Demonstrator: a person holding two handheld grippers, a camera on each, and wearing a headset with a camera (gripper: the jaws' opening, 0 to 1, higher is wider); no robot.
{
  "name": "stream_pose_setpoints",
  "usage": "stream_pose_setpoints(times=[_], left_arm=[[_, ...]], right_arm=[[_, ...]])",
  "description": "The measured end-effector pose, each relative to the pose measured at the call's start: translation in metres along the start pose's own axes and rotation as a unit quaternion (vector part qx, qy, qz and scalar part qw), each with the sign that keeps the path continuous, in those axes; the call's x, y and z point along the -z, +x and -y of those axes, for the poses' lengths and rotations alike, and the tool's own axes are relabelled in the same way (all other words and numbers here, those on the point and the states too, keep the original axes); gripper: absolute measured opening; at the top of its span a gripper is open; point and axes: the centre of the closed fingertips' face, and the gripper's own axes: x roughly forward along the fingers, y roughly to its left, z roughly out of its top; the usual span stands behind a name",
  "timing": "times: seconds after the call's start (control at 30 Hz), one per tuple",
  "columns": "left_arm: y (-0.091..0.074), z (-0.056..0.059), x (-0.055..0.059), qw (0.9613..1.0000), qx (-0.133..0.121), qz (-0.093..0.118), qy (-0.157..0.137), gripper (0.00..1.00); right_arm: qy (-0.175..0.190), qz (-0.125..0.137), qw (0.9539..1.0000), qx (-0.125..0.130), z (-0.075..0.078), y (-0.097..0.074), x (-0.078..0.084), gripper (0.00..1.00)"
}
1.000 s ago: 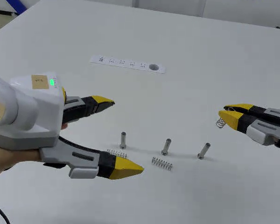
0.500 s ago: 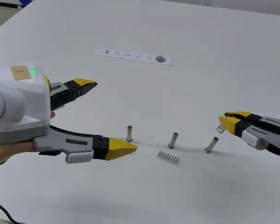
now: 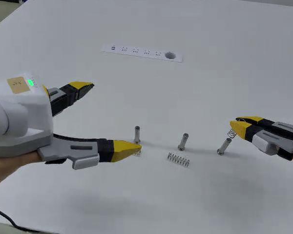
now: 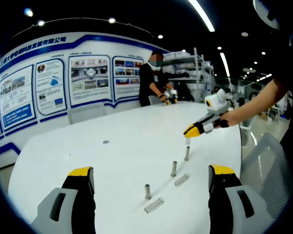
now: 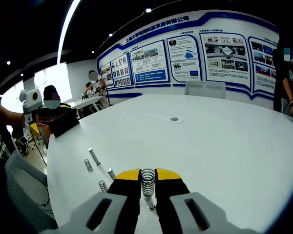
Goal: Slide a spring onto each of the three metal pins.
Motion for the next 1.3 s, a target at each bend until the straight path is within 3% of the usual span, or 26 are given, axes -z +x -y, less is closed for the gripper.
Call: stream_pose_setpoints(times=[0.17,0.33,0.67,1.03,1.1,1.3], left_arm=[[-0.005,0.003,0.006,0.9998,0.002,0.003,-0.021,0.99],[-0.006,0.007,0.015,0.9997,0.007,-0.016,-0.015,0.98],[-0.002,0.015,0.015,0.9996,0.016,-0.016,-0.015,0.98],[-0.002,0.014,0.015,0.9996,0.014,-0.018,-0.017,0.98],[-0.003,0.013,0.013,0.9994,0.011,-0.012,-0.031,0.98],[-0.005,0.010,0.012,0.9994,0.001,-0.011,-0.034,0.98]], right_arm=[[-0.002,-0.009,1.0000,-0.002,-0.004,0.002,0.008,0.11],[-0.002,-0.003,1.0000,0.006,-0.001,0.004,0.006,0.11],[-0.006,-0.009,0.9999,0.005,-0.004,0.001,0.007,0.11],[-0.012,-0.023,0.9996,0.009,-0.001,0.002,0.017,0.11],[-0.011,-0.023,0.9996,0.009,-0.001,0.004,0.021,0.11],[-0.009,-0.006,0.9999,0.012,-0.001,0.012,0.026,0.12]])
